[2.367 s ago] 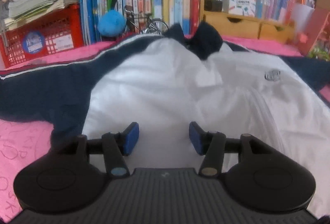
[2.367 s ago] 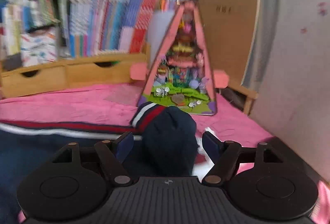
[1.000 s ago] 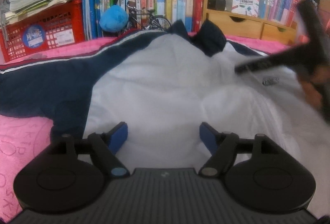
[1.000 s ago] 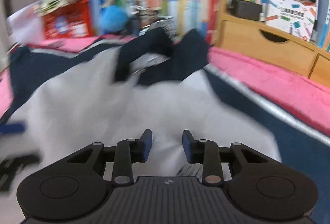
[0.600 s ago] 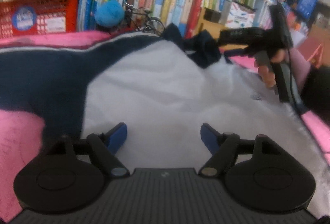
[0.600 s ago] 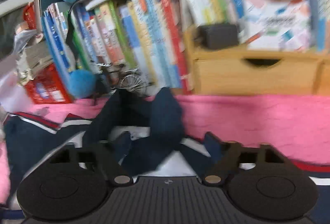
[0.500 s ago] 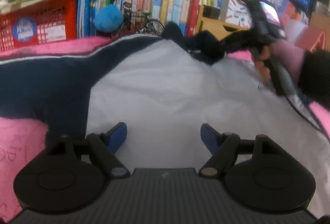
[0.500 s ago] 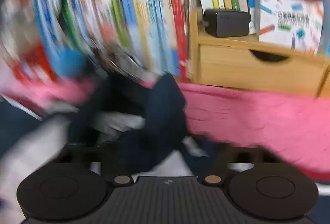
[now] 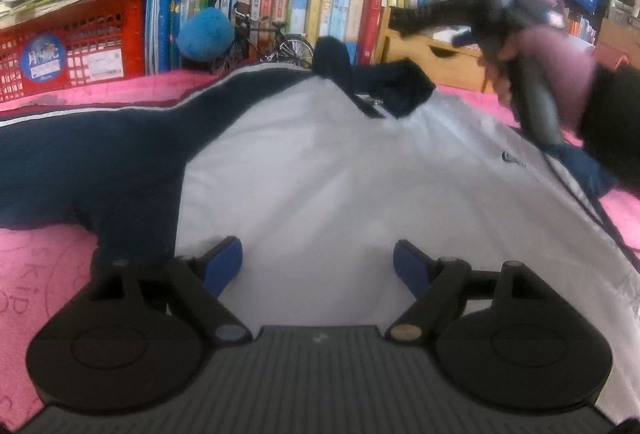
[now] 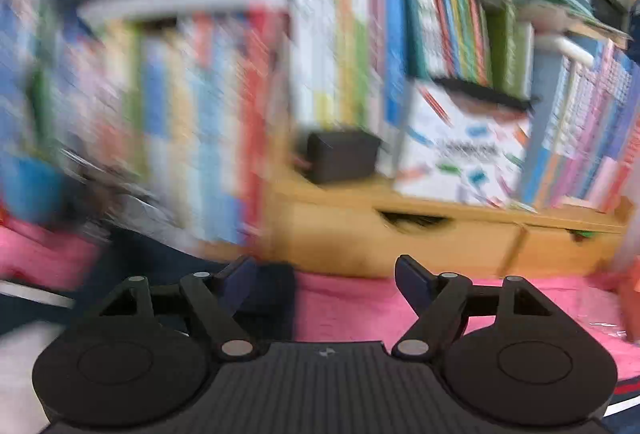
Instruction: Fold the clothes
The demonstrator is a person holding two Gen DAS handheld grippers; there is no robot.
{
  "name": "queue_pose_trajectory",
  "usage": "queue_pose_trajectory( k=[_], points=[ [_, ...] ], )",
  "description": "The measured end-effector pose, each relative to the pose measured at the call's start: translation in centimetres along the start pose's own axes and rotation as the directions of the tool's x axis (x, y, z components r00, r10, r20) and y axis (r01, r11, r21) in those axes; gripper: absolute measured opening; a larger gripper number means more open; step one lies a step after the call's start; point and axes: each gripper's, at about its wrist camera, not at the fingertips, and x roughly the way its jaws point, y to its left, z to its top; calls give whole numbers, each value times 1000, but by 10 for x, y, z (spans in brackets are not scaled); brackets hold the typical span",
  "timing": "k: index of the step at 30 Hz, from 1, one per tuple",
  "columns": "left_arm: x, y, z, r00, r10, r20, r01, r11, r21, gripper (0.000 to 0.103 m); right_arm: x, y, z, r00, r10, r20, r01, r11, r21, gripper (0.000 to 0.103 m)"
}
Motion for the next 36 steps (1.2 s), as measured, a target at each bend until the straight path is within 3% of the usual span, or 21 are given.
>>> queue_pose_trajectory(
  k=[1, 2, 3, 4, 5, 6, 7, 11, 15, 17, 19, 20, 24, 26, 28, 31, 36],
  points=[
    [0, 0, 1, 1000, -2, 0, 2, 1000, 0, 85, -7, 7, 1, 995, 94, -28, -93, 995, 35, 85],
    [0, 0, 1, 1000, -4, 0, 4, 1000, -1, 85, -8, 15, 1, 975, 204, -88, -198, 978, 68, 77],
    [-1, -1, 1, 1000, -5, 0, 5, 1000, -2, 85, -4, 29, -4, 948, 276, -160, -267, 961, 75, 64],
    [-1, 0, 1, 1000, -7, 1, 7, 1000, -4, 85, 0, 45, -11, 916, 326, -235, -318, 945, 72, 23],
    [-1, 1, 1, 1000, -10, 2, 10, 1000, -7, 85, 5, 61, -17, 876, 372, -307, -368, 927, 73, 7],
    [-1, 1, 1, 1000, -12, 3, 12, 1000, -9, 85, 11, 77, -25, 850, 388, -357, -397, 916, 51, 8],
    [-1, 1, 0, 1000, -13, 3, 13, 1000, -10, 85, 17, 90, -30, 851, 373, -370, -397, 918, 15, 8],
    [-1, 1, -1, 1000, -14, 3, 14, 1000, -7, 86, 48, 125, -35, 893, 294, -340, -344, 934, -96, 0],
    [-1, 1, -1, 1000, -17, 4, 17, 1000, -8, 86, 82, 128, -16, 922, 292, -254, -309, 951, -29, 2],
    [-1, 2, -2, 1000, -20, 4, 20, 1000, -10, 87, 78, 123, -8, 931, 302, -205, -303, 953, 28, 14],
    [-1, 1, -2, 1000, -18, 3, 18, 1000, -7, 87, 56, 111, -3, 905, 401, -145, -394, 916, 70, 27],
    [-1, 1, -2, 1000, -18, 3, 18, 1000, -6, 87, 45, 107, -1, 895, 426, -134, -420, 905, 72, 28],
    [-1, 1, -2, 1000, -19, 4, 19, 1000, -7, 87, 3, 87, -18, 851, 478, -219, -501, 863, -65, 28],
    [0, 0, -1, 1000, -16, 3, 16, 1000, -5, 87, -14, 68, -35, 858, 452, -243, -494, 855, -158, 37],
    [0, -1, -1, 1000, -13, 2, 13, 1000, -1, 87, -26, 36, -51, 860, 426, -280, -480, 862, -162, 38],
    [2, -4, -1, 1000, -4, -2, 4, 1000, 9, 87, -21, 10, -69, 898, 314, -308, -382, 904, -193, 36],
    [5, -9, 1, 1000, 25, -11, -25, 999, 38, 87, 22, -18, -64, 963, 179, -200, -212, 964, -159, 41]
  ],
)
